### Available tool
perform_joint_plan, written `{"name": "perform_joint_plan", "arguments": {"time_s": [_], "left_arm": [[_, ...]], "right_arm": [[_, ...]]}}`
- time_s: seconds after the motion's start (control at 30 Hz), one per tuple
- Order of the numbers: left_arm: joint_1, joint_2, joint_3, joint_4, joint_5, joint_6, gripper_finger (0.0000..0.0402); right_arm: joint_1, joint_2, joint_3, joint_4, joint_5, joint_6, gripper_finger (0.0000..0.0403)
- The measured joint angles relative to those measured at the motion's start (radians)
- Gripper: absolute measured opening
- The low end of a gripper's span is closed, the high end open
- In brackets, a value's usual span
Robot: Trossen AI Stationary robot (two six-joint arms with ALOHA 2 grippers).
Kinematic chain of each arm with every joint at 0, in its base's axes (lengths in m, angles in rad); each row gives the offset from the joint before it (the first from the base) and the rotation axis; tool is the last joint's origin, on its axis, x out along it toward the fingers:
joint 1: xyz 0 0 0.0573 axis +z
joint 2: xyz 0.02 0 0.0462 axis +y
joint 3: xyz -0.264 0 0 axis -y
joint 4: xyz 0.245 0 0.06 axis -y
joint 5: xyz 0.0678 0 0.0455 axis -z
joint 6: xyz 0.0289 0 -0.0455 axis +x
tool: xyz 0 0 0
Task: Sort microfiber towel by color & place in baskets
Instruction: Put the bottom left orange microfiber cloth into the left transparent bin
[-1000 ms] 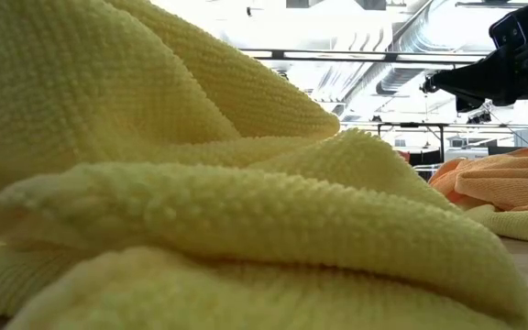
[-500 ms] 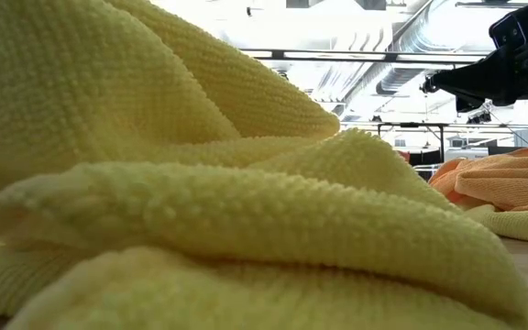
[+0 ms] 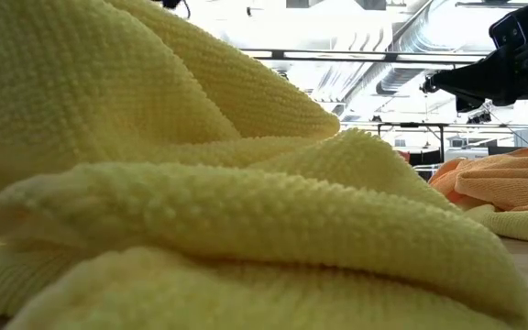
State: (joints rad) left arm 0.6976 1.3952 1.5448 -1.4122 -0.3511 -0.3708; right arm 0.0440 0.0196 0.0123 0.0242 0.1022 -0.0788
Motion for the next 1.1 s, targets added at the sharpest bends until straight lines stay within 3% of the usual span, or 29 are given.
{"name": "perform_joint_plan", "arguments": {"time_s": [0.27,0.47,0.6,0.9,1.1], "left_arm": [[0.167,0.133,-0.082,0.08,0.022,0.096,0.0],[0.188,0.171,-0.237,0.255,0.046,0.079,0.0014],[0.202,0.182,-0.277,0.267,0.056,0.068,0.0045],[0.222,0.137,-0.279,0.255,0.082,0.067,0.0124],[0.221,0.041,-0.279,0.234,0.128,0.094,0.0144]], "right_arm": [[0.0,0.0,0.0,0.0,0.0,0.0,0.0],[0.0,0.0,0.0,0.0,0.0,0.0,0.0],[0.0,0.0,0.0,0.0,0.0,0.0,0.0],[0.0,0.0,0.0,0.0,0.0,0.0,0.0],[0.0,0.0,0.0,0.0,0.0,0.0,0.0]]}}
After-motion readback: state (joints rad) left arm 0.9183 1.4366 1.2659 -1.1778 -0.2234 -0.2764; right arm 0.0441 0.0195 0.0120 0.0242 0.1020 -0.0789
